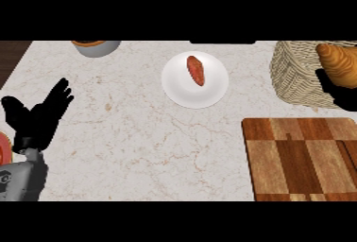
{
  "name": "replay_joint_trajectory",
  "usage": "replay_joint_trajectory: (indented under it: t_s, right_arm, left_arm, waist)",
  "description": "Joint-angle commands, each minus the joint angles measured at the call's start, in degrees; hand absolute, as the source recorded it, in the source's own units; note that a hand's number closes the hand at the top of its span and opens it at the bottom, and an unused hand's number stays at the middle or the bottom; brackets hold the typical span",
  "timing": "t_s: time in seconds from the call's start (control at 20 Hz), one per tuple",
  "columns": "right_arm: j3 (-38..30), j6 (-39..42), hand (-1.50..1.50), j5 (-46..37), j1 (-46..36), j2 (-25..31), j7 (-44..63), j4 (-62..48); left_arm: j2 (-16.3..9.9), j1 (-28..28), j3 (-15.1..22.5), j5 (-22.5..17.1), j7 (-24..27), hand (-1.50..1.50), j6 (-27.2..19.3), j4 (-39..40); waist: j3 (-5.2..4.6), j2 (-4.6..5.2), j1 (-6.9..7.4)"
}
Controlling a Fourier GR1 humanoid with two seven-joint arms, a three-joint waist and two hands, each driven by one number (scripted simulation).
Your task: Pick the croissant from the cutting board and place it in the basket
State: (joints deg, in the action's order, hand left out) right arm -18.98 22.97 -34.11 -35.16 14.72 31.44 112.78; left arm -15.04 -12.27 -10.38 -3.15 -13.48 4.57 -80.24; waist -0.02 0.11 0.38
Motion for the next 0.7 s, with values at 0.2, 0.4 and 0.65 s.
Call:
replay_joint_trajectory:
  t_s: [0.2,0.4,0.65]
  right_arm:
    - [-5.9,-5.0,1.50,2.1,-3.3,8.9,-11.8,-19.3]
    - [-5.2,-8.5,1.50,1.6,-3.0,10.7,-19.1,-27.1]
    - [-7.7,-13.3,1.50,3.2,1.4,11.1,-30.8,-36.8]
  left_arm:
    - [1.0,0.4,0.5,0.5,-0.9,0.00,-0.5,-1.4]
    - [1.4,1.2,0.5,1.1,1.9,0.00,0.1,1.2]
    - [2.8,0.1,1.4,2.1,1.5,0.00,-1.5,0.6]
  waist:
    - [0.02,-0.01,0.02]
    - [0.01,0.01,-0.02]
    - [0.03,0.05,-0.15]
